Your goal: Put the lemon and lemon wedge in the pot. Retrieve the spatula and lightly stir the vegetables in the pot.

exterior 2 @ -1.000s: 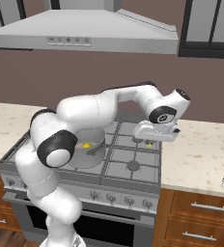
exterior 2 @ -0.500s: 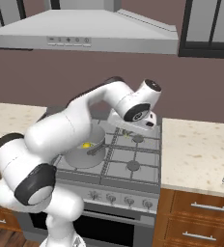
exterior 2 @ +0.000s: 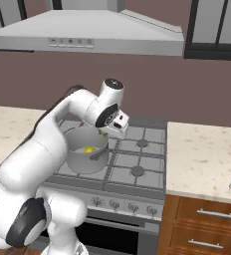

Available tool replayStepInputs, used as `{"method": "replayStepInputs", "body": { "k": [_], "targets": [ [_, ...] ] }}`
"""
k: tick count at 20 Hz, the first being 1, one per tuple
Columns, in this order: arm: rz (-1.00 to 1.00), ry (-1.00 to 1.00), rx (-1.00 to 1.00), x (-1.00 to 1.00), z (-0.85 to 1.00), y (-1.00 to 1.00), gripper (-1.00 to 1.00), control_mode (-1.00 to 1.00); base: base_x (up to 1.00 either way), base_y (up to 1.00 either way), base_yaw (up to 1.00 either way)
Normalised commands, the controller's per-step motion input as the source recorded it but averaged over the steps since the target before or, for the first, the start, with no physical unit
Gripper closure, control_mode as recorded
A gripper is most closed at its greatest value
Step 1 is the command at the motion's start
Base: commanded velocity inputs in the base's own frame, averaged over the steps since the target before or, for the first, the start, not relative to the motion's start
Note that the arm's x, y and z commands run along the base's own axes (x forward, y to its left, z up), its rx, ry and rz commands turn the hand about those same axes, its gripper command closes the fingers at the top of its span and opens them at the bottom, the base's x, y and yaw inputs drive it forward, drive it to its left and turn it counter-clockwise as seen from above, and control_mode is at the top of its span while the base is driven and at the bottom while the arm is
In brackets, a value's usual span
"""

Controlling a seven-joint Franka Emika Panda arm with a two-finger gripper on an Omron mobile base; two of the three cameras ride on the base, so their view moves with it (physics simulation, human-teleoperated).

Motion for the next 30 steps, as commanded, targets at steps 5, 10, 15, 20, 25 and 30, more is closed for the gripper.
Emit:
{"method": "replayStepInputs", "body": {
  "k": [5,10,15,20,25,30],
  "targets": [
    [-0.28,0.26,-0.04,0.17,0.0,0.76,1.0,-1.0,0.0,0.0,0.0],
    [-0.2,0.34,0.0,0.32,0.0,0.45,1.0,-1.0,0.0,0.0,0.0],
    [-0.09,0.26,-0.01,0.44,-0.28,0.13,1.0,-1.0,0.0,0.0,0.0],
    [-0.08,0.09,-0.02,0.36,-0.45,0.09,1.0,-1.0,0.0,0.0,0.0],
    [-0.08,0.0,-0.03,0.29,-0.43,0.05,1.0,-1.0,0.0,0.0,0.0],
    [-0.09,0.0,-0.01,0.11,-0.44,0.1,1.0,-1.0,0.0,0.0,0.0]
  ]
}}
